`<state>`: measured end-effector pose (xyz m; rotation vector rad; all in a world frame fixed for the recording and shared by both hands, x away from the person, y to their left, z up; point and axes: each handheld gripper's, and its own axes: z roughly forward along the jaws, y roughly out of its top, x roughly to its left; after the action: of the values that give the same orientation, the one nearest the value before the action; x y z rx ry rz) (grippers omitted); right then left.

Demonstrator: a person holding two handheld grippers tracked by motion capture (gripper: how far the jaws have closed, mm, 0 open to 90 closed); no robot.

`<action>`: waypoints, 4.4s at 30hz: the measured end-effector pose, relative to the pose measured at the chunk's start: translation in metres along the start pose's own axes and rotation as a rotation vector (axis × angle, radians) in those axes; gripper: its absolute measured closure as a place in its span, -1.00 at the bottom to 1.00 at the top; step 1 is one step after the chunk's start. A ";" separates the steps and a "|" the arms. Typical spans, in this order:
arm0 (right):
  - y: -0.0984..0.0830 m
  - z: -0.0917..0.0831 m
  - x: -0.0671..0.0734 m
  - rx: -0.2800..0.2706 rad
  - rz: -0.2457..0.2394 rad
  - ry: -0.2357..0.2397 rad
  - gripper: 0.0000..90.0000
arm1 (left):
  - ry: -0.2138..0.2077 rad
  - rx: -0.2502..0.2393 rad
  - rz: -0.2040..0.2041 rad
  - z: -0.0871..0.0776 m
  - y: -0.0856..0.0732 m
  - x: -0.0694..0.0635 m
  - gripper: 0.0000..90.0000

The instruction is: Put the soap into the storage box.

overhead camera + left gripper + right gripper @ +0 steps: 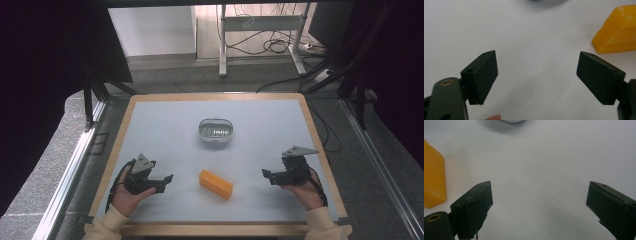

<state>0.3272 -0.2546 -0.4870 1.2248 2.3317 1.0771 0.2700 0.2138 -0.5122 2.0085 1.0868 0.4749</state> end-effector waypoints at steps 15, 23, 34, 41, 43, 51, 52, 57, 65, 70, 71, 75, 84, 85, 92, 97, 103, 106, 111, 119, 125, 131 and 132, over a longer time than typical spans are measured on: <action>0.007 -0.017 0.009 -0.069 -0.050 -0.058 -0.78 | -0.023 -0.014 -0.013 -0.006 -0.010 0.003 -0.62; 0.014 -0.018 0.017 -0.047 -0.085 -0.016 -0.75 | -0.039 -0.004 -0.003 -0.004 -0.012 0.002 -0.62; 0.025 -0.031 0.030 -0.026 -0.120 0.032 -0.60 | -0.040 0.021 0.029 -0.001 -0.012 0.001 -0.61; 0.029 -0.033 0.040 -0.007 -0.154 0.036 -0.56 | -0.041 0.031 0.029 -0.001 -0.013 0.002 -0.61; 0.032 -0.033 0.044 -0.006 -0.164 0.043 -0.54 | -0.042 0.031 0.029 -0.001 -0.013 0.002 -0.59; 0.035 -0.029 0.054 0.029 -0.201 0.081 -0.48 | -0.047 0.043 0.030 0.003 -0.014 0.001 -0.59; 0.036 -0.028 0.055 0.030 -0.204 0.083 -0.47 | -0.047 0.043 0.029 0.003 -0.013 0.001 -0.59; 0.040 -0.027 0.061 0.033 -0.222 0.095 -0.47 | -0.044 0.044 0.029 0.003 -0.013 0.001 -0.59; 0.054 -0.027 0.074 0.033 -0.251 0.113 -0.40 | -0.044 0.045 0.019 0.004 -0.013 0.002 -0.60; 0.060 -0.023 0.080 0.047 -0.265 0.128 -0.40 | -0.043 0.043 0.015 0.003 -0.013 0.004 -0.60; 0.065 -0.021 0.084 0.057 -0.278 0.131 -0.41 | -0.041 0.043 0.017 0.002 -0.013 0.004 -0.60; 0.070 -0.019 0.089 0.065 -0.297 0.127 -0.40 | -0.037 0.045 0.021 0.002 -0.014 0.004 -0.60; 0.082 -0.013 0.101 0.085 -0.316 0.138 -0.38 | -0.035 0.045 0.014 0.002 -0.013 0.007 -0.60; 0.084 -0.012 0.103 0.088 -0.318 0.141 -0.38 | -0.036 0.047 0.015 0.002 -0.013 0.007 -0.60; 0.090 -0.008 0.113 0.084 -0.342 0.154 -0.36 | -0.034 0.045 0.010 0.002 -0.013 0.007 -0.60; 0.087 0.001 0.123 0.116 -0.364 0.180 -0.36 | -0.036 0.045 0.015 0.002 -0.013 0.008 -0.60; 0.084 0.008 0.131 0.139 -0.382 0.205 -0.36 | -0.036 0.038 0.014 0.000 -0.013 0.009 -0.61; 0.083 0.012 0.134 0.153 -0.392 0.214 -0.36 | -0.037 0.039 0.014 0.000 -0.013 0.009 -0.61; 0.079 0.027 0.142 0.206 -0.403 0.220 -0.34 | -0.035 0.042 0.015 0.001 -0.013 0.008 -0.61; 0.076 0.044 0.151 0.270 -0.412 0.211 -0.28 | -0.035 0.043 0.018 0.002 -0.013 0.007 -0.61; 0.076 0.060 0.152 0.316 -0.395 0.218 -0.20 | -0.035 0.046 0.023 0.003 -0.013 0.007 -0.62; 0.074 0.069 0.157 0.355 -0.404 0.212 -0.04 | -0.034 0.047 0.027 0.003 -0.013 0.007 -0.63; 0.074 0.069 0.157 0.355 -0.404 0.212 -0.04 | -0.034 0.047 0.027 0.003 -0.013 0.007 -0.63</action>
<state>0.3155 -0.0690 -0.4666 0.7077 2.8583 0.7042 0.2691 0.2222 -0.5249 2.0670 1.0610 0.4314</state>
